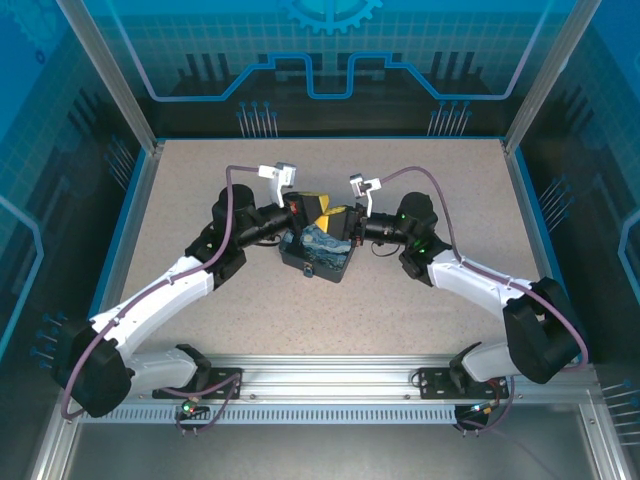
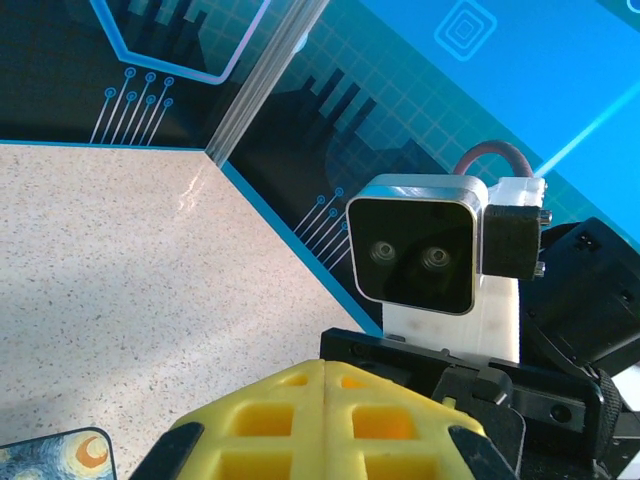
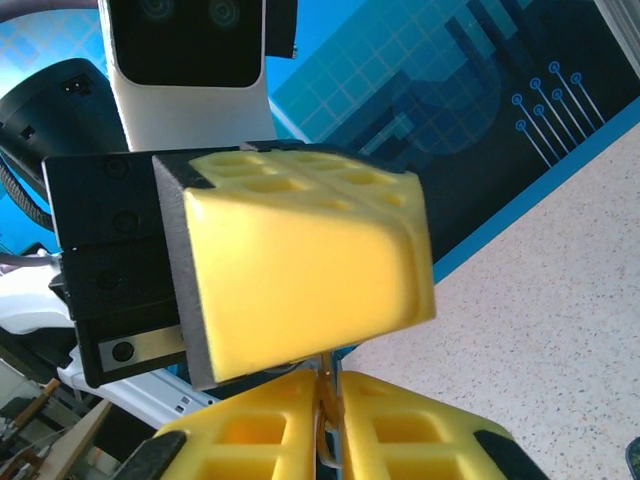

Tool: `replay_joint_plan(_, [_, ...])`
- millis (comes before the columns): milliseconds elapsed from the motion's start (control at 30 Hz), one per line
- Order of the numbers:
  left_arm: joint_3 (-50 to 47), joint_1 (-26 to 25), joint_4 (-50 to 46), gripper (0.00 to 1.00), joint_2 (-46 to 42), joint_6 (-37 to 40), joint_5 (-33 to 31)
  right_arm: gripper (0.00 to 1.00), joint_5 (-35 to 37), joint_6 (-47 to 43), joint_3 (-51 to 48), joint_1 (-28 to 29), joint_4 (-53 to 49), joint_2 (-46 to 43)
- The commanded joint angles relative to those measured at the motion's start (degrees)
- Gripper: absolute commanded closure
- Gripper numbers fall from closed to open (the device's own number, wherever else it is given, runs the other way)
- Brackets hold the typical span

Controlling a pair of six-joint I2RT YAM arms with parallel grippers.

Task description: Unlock the padlock with the key

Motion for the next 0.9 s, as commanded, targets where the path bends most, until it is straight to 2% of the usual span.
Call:
replay_joint_plan(0, [0.49, -0.43, 1.62, 1.0, -0.63, 0.12, -1.91, 0.92, 0.29, -0.65, 0.84, 0.39, 0.41, -0.83])
replay_joint_plan(100, [0.31, -0.37, 1.82, 1.0, -0.53, -0.1, -2.16, 1.0, 0.59, -1.01, 0.63, 0.3, -0.29, -1.62])
replay_joint_plan(167, [0.09, -0.36, 2.01, 1.0, -0.61, -0.25, -2.38, 1.0, 1.24, -1.63, 0.51, 0.2, -1.46, -2.28])
replay_joint_plan(300, [-0.26, -0.27, 1.72, 0.84, -1.5, 0.02, -3.24, 1.0, 2.05, -4.3, 0.67, -0.11, -6.13, -4.11])
replay_joint_plan(367, [-0.13, 0.09, 1.09, 0.81, -2.23, 0.25, -3.44, 1.0, 2.29, -6.75, 1.26, -0.25, -10.26, -5.03])
replay_joint_plan(500, [-0.1, 2.44, -0.57, 0.57, -4.83, -0.35, -2.79, 1.0, 4.25, -14.75, 2.77, -0.6, -23.65, -7.65])
replay_joint_plan(633, [-1.38, 5.63, -6.12, 0.49, -9.24, 0.45, -1.45, 1.0, 8.84, -22.92, 4.39, -1.06, -37.95, -9.08])
replay_joint_plan(867, [-8.54, 6.64, -18.52, 0.33, -16.9, 6.53, -0.22, 1.0, 9.41, -21.63, 2.92, -1.67, -38.52, -2.59])
